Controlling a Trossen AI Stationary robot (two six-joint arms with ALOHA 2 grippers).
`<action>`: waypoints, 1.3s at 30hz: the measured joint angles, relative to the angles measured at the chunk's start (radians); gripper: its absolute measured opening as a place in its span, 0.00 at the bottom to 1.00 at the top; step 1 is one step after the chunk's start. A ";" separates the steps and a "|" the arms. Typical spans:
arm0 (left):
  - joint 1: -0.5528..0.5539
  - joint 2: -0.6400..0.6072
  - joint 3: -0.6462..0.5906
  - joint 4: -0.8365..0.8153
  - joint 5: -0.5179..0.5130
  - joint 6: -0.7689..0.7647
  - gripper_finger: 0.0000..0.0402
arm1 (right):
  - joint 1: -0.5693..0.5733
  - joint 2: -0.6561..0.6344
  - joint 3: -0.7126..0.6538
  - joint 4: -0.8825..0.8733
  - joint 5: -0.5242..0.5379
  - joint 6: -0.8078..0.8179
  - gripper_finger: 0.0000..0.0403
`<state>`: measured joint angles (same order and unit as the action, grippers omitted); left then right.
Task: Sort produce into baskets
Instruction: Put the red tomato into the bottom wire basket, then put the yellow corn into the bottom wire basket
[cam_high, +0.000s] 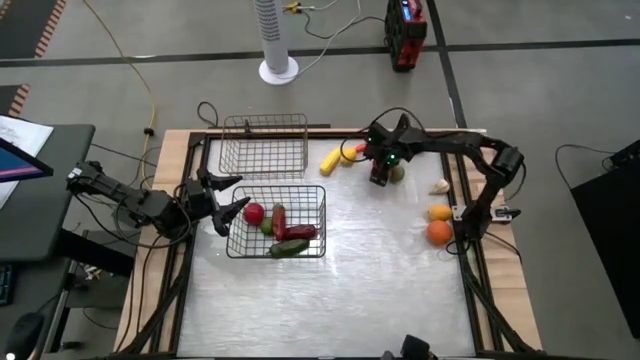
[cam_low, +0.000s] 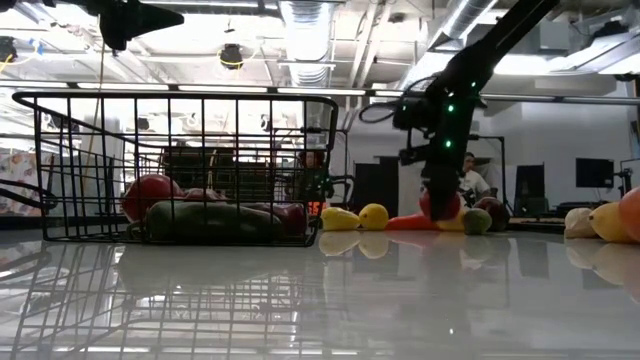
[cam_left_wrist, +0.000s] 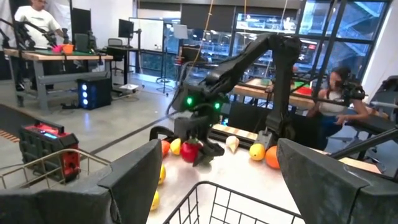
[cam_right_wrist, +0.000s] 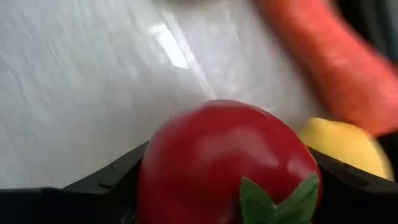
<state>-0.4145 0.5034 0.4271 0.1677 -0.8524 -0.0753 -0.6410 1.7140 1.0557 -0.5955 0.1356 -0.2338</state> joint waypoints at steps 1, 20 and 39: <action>0.000 0.000 0.000 0.000 0.000 0.000 0.76 | 0.005 -0.014 0.001 -0.004 -0.002 0.009 0.83; 0.013 0.000 0.000 0.016 -0.045 -0.008 0.76 | 0.631 -0.052 0.233 0.490 -0.235 0.057 0.85; 0.013 0.000 0.000 0.000 0.063 -0.052 0.76 | 0.653 0.243 0.649 0.177 -0.151 0.068 0.98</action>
<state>-0.4019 0.5037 0.4274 0.1672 -0.7891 -0.1271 0.0119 1.9574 1.7046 -0.4186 -0.0158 -0.1658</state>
